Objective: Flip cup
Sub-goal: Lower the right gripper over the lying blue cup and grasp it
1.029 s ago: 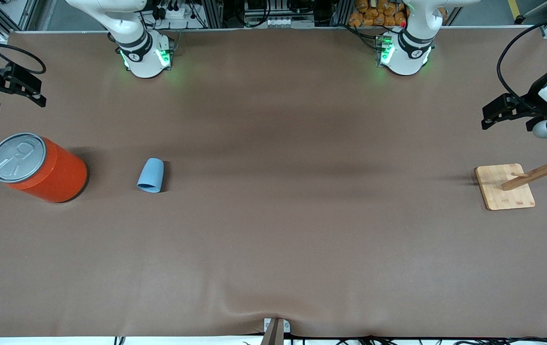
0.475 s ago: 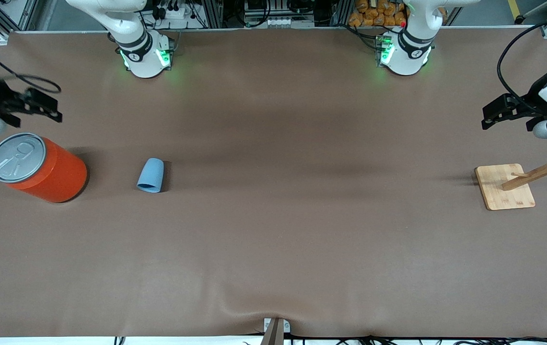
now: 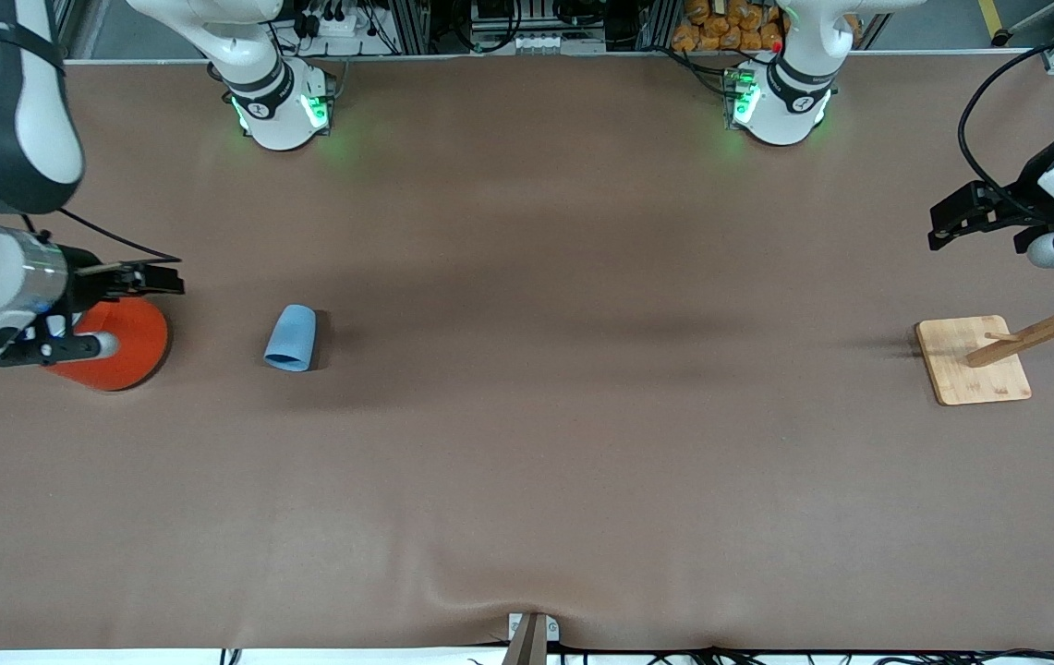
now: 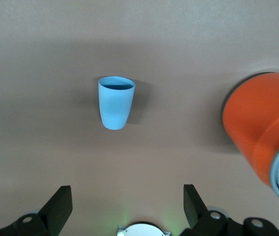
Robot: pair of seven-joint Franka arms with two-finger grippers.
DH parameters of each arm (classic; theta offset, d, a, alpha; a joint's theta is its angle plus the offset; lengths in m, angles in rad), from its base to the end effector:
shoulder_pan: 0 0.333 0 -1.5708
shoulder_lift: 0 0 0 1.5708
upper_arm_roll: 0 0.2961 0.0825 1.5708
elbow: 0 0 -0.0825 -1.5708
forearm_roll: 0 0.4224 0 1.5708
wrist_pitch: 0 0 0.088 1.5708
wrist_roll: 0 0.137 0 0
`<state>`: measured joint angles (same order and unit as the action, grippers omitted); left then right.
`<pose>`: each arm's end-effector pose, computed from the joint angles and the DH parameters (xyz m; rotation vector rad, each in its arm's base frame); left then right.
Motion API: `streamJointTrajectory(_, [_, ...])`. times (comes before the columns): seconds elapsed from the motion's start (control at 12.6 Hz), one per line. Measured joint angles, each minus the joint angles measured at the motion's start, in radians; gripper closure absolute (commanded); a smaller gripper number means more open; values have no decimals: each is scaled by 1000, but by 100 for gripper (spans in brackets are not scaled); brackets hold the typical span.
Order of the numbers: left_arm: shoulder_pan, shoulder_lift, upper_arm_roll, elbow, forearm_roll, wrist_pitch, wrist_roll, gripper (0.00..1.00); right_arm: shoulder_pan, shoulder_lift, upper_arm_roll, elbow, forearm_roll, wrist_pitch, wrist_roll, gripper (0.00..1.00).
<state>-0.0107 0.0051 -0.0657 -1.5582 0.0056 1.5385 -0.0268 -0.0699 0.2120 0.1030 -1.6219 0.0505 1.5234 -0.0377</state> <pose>0.5887 -0.0442 0.5752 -3.1339 0.0776 0.0384 0.6137 0.0242 0.4186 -3.0306 -0.1007 0.4727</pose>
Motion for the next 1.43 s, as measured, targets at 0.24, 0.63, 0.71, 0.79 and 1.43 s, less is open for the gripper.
streamJointTrajectory(0.24, [0, 0, 0, 0, 0, 0, 0, 0, 43, -7, 8, -129, 4, 150, 67, 0])
streamJointTrajectory(0.63, [0, 0, 0, 0, 0, 0, 0, 0, 95, -55, 9, -450, 5, 542, 88, 0])
streamJointTrajectory(0.71, [0, 0, 0, 0, 0, 0, 0, 0, 97, -56, 9, -496, 5, 604, 91, 0])
streamJointTrajectory(0.79, [0, 0, 0, 0, 0, 0, 0, 0, 100, -55, 9, -541, 5, 669, 94, 0])
streamJointTrajectory(1.43, [0, 0, 0, 0, 0, 0, 0, 0, 110, 54, 9, -628, 6, 924, 103, 0])
